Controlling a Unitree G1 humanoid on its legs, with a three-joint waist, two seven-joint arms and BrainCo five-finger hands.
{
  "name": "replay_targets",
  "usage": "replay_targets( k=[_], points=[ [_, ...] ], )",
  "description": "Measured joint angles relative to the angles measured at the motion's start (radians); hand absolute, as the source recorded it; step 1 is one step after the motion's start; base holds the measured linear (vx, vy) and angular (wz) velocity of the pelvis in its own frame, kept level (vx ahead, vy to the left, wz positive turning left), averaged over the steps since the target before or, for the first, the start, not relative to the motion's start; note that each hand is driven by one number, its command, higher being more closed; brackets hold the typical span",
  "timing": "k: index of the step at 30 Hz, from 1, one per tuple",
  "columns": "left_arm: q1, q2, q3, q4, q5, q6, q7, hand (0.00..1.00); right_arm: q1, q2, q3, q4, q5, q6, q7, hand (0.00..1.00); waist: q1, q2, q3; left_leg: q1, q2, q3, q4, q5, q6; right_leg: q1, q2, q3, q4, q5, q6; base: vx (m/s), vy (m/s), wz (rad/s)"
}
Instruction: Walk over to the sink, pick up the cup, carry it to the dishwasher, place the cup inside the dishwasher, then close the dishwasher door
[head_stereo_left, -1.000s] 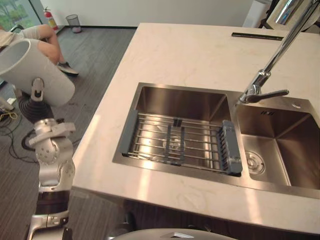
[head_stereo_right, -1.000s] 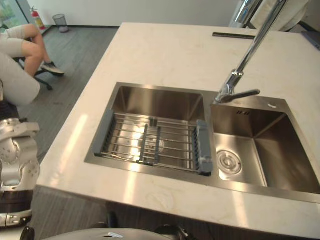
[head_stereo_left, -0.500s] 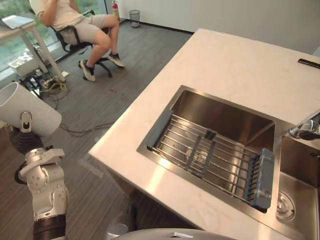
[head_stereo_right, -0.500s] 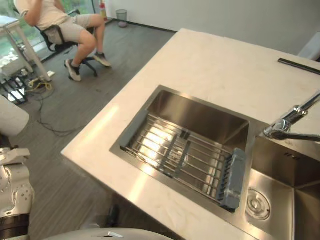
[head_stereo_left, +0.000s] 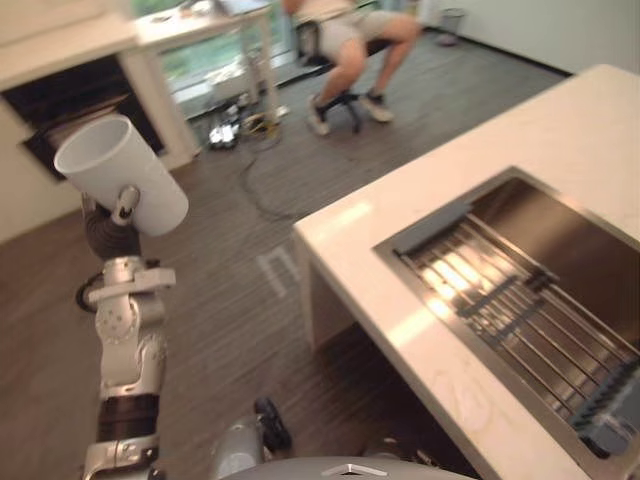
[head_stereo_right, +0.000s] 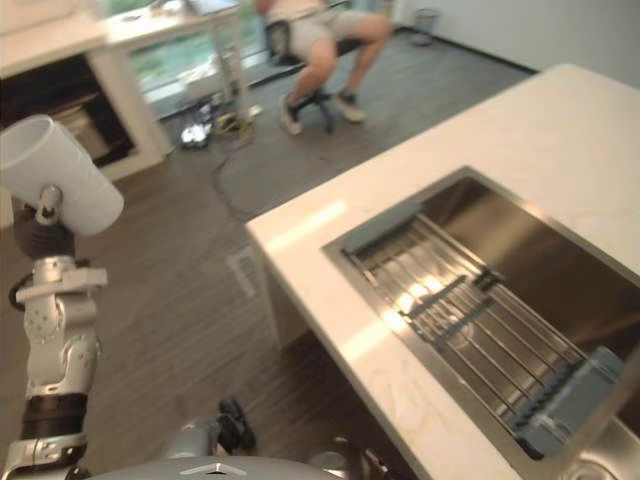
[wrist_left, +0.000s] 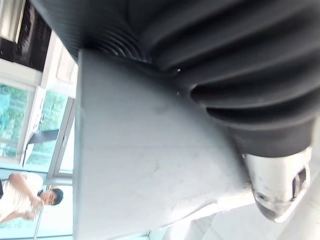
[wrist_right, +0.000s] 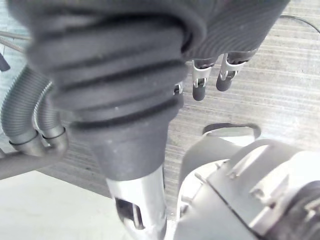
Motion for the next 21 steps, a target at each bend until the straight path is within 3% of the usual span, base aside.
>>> replay_targets(
  k=[1,2,3,4,5,6,7,8,9,10,12,15,18,19,21],
  points=[
    [0.013,0.002,-0.013,-0.002,-0.005,0.015,-0.002,1.0,0.017,-0.012,0.014,-0.01,0.0,0.013,0.001,0.0,0.002,-0.009,-0.001,0.056,0.053,0.045,0.076,-0.034,-0.042,0.011,-0.032,-0.014,-0.007,0.011,0.003,-0.19,0.041,0.73],
    [0.015,0.001,-0.04,-0.015,-0.007,0.041,-0.012,1.0,0.041,-0.03,0.047,-0.022,-0.001,0.035,0.003,0.0,-0.007,-0.01,-0.004,0.118,0.105,0.061,0.125,-0.045,-0.115,0.015,-0.068,-0.044,-0.015,0.022,-0.001,-0.2,0.062,1.03],
    [0.015,0.0,-0.059,-0.037,-0.011,0.062,-0.025,1.0,0.056,-0.054,0.056,-0.021,-0.003,0.049,0.01,0.0,-0.01,0.015,-0.018,0.155,0.135,0.052,0.112,-0.02,-0.141,0.01,-0.081,-0.066,-0.017,0.038,0.011,-0.17,0.172,1.12],
    [0.016,-0.002,-0.078,-0.069,-0.014,0.093,-0.044,1.0,0.074,-0.084,0.045,-0.019,-0.009,0.069,0.022,0.0,-0.009,0.071,-0.046,0.214,0.144,0.04,0.04,0.106,-0.142,-0.003,-0.083,-0.085,-0.025,0.065,0.021,-0.15,0.265,1.1],
    [0.011,0.003,-0.079,-0.097,-0.014,0.131,-0.058,1.0,0.071,-0.112,0.038,-0.017,-0.032,0.077,0.043,0.0,-0.026,0.105,-0.059,0.22,0.113,0.026,-0.036,0.078,-0.17,-0.008,-0.07,-0.096,-0.051,0.103,0.034,-0.17,0.303,1.01],
    [0.014,0.009,-0.079,-0.105,-0.014,0.15,-0.064,1.0,0.065,-0.108,0.037,-0.016,-0.059,0.079,0.051,0.0,-0.033,0.107,-0.062,0.218,0.101,0.02,-0.062,0.078,-0.17,-0.001,-0.053,-0.087,-0.084,0.117,0.034,-0.27,0.264,1.1],
    [0.029,0.014,-0.089,-0.113,-0.015,0.189,-0.079,1.0,0.067,-0.089,0.038,-0.015,-0.103,0.078,0.059,0.0,-0.038,0.085,-0.07,0.226,0.045,-0.004,-0.169,0.089,-0.184,0.013,-0.002,-0.072,-0.193,0.15,0.031,-0.25,0.15,1.0],
    [0.039,0.019,-0.107,-0.124,-0.014,0.205,-0.096,1.0,0.073,-0.067,0.036,-0.008,-0.122,0.075,0.059,0.0,-0.038,0.078,-0.086,0.224,0.026,-0.004,-0.195,0.052,-0.22,0.03,0.018,-0.089,-0.264,0.209,0.027,-0.21,0.168,1.24],
    [0.058,0.019,-0.143,-0.148,-0.014,0.221,-0.119,1.0,0.074,-0.068,0.024,-0.013,-0.134,0.071,0.055,0.0,-0.037,0.093,-0.089,0.232,0.011,0.035,-0.257,0.006,-0.263,0.057,0.036,-0.142,-0.284,0.245,0.034,-0.1,0.198,1.12],
    [0.068,0.02,-0.165,-0.158,-0.015,0.227,-0.131,1.0,0.077,-0.071,0.024,-0.02,-0.136,0.071,0.053,0.0,-0.042,0.107,-0.093,0.236,0.0,0.046,-0.309,-0.005,-0.276,0.062,0.042,-0.163,-0.279,0.25,0.041,-0.11,0.246,1.28],
    [0.11,0.02,-0.233,-0.157,-0.015,0.244,-0.164,1.0,0.07,-0.056,0.026,-0.028,-0.134,0.062,0.031,0.0,-0.028,0.082,-0.078,0.24,-0.064,0.03,-0.445,0.01,-0.304,0.069,0.022,-0.228,-0.254,0.272,0.063,-0.13,0.2,0.99],
    [0.167,0.02,-0.246,-0.153,-0.016,0.257,-0.174,1.0,0.054,-0.047,0.026,-0.027,-0.125,0.061,0.015,0.0,-0.007,0.058,-0.067,0.236,-0.126,-0.016,-0.539,0.056,-0.288,0.075,0.003,-0.218,-0.269,0.299,0.065,-0.13,0.152,0.55],
    [0.178,0.003,-0.255,-0.147,-0.034,0.257,-0.174,1.0,0.052,-0.048,0.008,-0.026,-0.119,0.064,0.014,0.0,0.009,0.067,-0.063,0.227,-0.172,-0.069,-0.6,0.085,-0.275,0.074,-0.012,-0.149,-0.269,0.316,0.057,-0.1,0.1,0.71],
    [0.182,-0.002,-0.293,-0.119,-0.052,0.257,-0.183,1.0,0.06,-0.042,-0.021,-0.027,-0.097,0.064,0.015,0.0,-0.004,0.076,-0.064,0.212,-0.19,-0.151,-0.607,0.092,-0.262,0.072,-0.019,0.029,-0.231,0.332,0.011,-0.07,0.079,1.23],
    [0.183,-0.008,-0.324,-0.09,-0.069,0.256,-0.204,1.0,0.07,-0.031,-0.034,-0.027,-0.068,0.061,0.016,0.0,-0.016,0.085,-0.065,0.204,-0.194,-0.231,-0.6,0.095,-0.243,0.057,-0.016,0.169,-0.17,0.332,-0.054,-0.01,0.034,1.58]
  ],
)
